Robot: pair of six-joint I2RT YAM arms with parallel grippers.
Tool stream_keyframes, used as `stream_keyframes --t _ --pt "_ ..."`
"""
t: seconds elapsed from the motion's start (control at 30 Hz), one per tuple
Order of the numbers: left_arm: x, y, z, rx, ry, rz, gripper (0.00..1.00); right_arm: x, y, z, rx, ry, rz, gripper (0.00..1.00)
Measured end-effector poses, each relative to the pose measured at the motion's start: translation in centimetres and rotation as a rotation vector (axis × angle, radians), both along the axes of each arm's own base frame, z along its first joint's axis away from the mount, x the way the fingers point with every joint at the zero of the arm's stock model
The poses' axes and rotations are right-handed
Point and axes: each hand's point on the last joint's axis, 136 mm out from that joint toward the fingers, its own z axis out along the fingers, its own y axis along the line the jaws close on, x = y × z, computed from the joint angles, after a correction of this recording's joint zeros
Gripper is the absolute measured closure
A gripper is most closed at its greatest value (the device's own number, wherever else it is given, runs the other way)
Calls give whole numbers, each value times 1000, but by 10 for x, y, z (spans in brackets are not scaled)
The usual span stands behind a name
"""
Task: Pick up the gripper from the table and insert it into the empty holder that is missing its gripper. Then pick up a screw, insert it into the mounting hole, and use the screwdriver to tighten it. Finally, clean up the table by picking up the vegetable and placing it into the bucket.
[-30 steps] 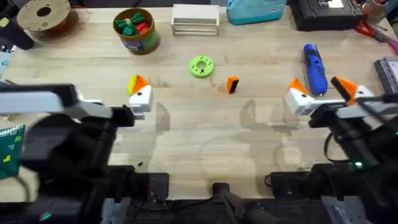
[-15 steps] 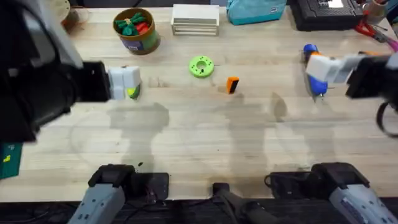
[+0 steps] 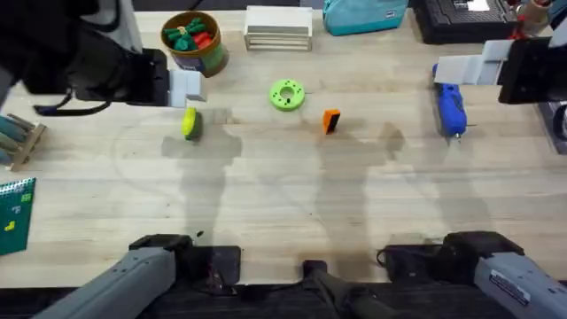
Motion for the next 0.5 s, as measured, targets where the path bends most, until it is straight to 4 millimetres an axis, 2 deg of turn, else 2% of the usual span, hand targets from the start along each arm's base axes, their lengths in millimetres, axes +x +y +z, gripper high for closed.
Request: stream_keyframes --t 0.1,0.13,0.23,0.27,0.5 --pt "2 1 -16 1 72 -1 15 0 0 0 0 0 0 10" --pt "9 5 -35 2 138 7 16 0 0 0 0 1 0 10" --pt "23 12 -55 -3 169 24 15 0 0 0 0 1 0 10" --pt "33 17 -83 -23 202 32 15 0 0 0 0 2 0 10" --pt "40 22 -134 -74 312 -2 15 0 0 0 0 2 0 10"
